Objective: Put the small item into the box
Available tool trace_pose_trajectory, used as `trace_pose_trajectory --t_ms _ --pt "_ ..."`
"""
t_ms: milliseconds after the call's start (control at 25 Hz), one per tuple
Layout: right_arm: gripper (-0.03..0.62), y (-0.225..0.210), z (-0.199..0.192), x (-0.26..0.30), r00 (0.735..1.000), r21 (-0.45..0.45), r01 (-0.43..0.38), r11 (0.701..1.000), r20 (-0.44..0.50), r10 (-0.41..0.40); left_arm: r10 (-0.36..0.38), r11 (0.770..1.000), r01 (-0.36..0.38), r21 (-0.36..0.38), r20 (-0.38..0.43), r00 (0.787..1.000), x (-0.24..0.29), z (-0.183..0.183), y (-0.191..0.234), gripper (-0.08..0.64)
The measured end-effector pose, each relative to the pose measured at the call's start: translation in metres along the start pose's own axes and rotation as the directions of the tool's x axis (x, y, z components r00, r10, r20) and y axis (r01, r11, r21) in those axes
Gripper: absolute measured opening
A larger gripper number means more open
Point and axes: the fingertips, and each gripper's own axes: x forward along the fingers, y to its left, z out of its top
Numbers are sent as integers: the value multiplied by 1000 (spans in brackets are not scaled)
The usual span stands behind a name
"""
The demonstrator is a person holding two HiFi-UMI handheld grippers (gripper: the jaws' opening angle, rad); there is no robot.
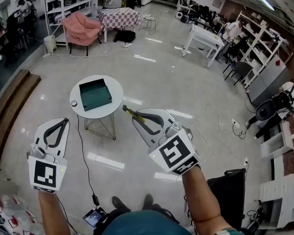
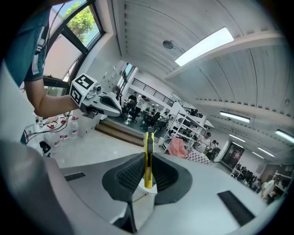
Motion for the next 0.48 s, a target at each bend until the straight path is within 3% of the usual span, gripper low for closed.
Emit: trace_pose_trajectory --t_ms 280,480 --pt "66 -8 6 -14 1000 23 1 1000 12 -1 -17 1000 17 2 14 1000 3 17 -4 18" --pt "66 17 24 32 1000 37 10 999 12 -11 -35 999 35 5 28 999 -8 -24 25 18"
